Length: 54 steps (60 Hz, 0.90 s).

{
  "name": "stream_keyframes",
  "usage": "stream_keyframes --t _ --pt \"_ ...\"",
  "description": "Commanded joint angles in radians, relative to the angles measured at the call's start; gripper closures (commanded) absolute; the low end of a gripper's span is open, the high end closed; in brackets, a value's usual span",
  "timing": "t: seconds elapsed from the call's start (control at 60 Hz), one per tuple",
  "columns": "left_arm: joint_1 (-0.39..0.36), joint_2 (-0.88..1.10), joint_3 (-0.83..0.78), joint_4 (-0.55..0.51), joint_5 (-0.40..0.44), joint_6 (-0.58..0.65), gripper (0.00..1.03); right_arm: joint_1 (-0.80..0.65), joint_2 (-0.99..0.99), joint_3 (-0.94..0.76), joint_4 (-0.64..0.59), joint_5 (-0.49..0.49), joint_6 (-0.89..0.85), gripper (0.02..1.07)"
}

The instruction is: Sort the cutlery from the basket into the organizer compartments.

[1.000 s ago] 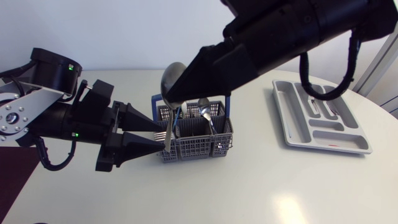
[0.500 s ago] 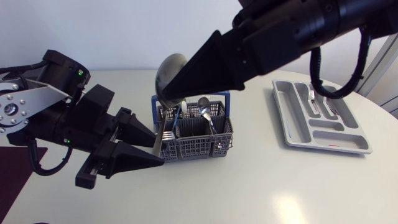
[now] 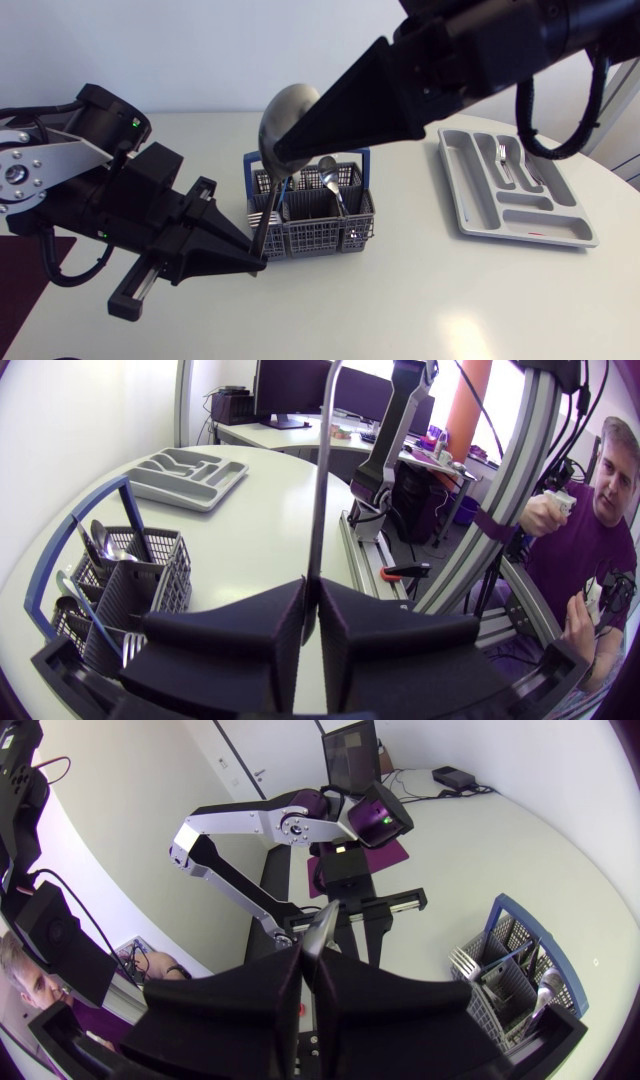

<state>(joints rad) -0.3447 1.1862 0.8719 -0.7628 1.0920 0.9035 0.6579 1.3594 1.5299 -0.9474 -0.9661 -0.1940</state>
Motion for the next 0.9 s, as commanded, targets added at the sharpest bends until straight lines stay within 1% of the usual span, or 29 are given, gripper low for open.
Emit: stream_keyframes --t 0.0,0.067,0.1,0.167,0.217,0.267,0.283,0.317,0.333,0.367,0.433,0.467,0.55,0.583,0.683,0.717,0.767,0.833,0.883 --pt "-0.007 -0.007 0.035 -0.021 0.019 0.006 1.00 -0.009 -0.013 -0.027 -0.005 0.001 -0.028 0.99" --pt "-0.005 -0.005 0.041 -0.032 0.019 0.005 1.00 -0.012 -0.013 -0.030 -0.005 0.001 -0.033 0.98" --pt "-0.004 -0.003 0.041 -0.032 0.019 0.002 1.00 -0.014 -0.013 -0.033 -0.004 0.001 -0.035 0.93" --pt "0.003 -0.005 0.041 -0.030 0.019 -0.003 1.00 -0.015 -0.017 -0.040 0.001 0.004 -0.038 0.80" --pt "0.013 -0.013 0.041 -0.029 0.019 0.000 1.00 -0.015 -0.025 -0.048 0.006 0.010 -0.039 0.74" --pt "0.019 -0.028 0.038 -0.024 0.020 0.002 1.00 -0.018 -0.039 -0.053 0.006 0.013 -0.050 0.65" --pt "0.023 -0.031 0.036 -0.017 0.019 -0.002 1.00 -0.021 -0.045 -0.057 0.009 0.018 -0.055 0.60" --pt "0.035 -0.033 0.038 -0.007 0.020 -0.006 1.00 -0.023 -0.060 -0.070 0.016 0.018 -0.064 0.51" --pt "0.041 -0.030 0.042 -0.006 0.028 -0.008 1.00 -0.023 -0.072 -0.080 0.032 0.023 -0.067 0.45" --pt "0.042 -0.027 0.047 -0.004 0.032 -0.008 1.00 -0.023 -0.092 -0.096 0.053 0.030 -0.067 0.38" --pt "0.052 -0.023 0.053 -0.001 0.045 -0.008 1.00 -0.024 -0.138 -0.139 0.105 0.043 -0.070 0.26" --pt "0.056 -0.017 0.059 0.002 0.062 -0.014 1.00 -0.026 -0.158 -0.162 0.131 0.060 -0.068 0.23" --pt "0.055 -0.014 0.067 0.014 0.063 -0.028 1.00 -0.026 -0.184 -0.201 0.170 0.098 -0.067 0.21" --pt "0.052 -0.014 0.072 0.020 0.063 -0.032 1.00 -0.026 -0.197 -0.228 0.191 0.127 -0.068 0.21" --pt "0.030 -0.010 0.082 0.053 0.063 -0.086 1.00 -0.020 -0.226 -0.300 0.245 0.196 -0.068 0.21" --pt "0.019 -0.010 0.078 0.082 0.059 -0.120 1.00 -0.015 -0.237 -0.329 0.269 0.219 -0.064 0.21" --pt "0.015 -0.013 0.067 0.158 0.032 -0.202 1.00 -0.003 -0.243 -0.355 0.286 0.264 -0.050 0.21" --pt "-0.005 -0.028 0.039 0.273 -0.034 -0.308 1.00 0.020 -0.250 -0.382 0.302 0.319 -0.042 0.21" --pt "-0.017 -0.040 0.015 0.356 -0.069 -0.370 1.00 0.031 -0.261 -0.418 0.349 0.349 -0.013 0.21"
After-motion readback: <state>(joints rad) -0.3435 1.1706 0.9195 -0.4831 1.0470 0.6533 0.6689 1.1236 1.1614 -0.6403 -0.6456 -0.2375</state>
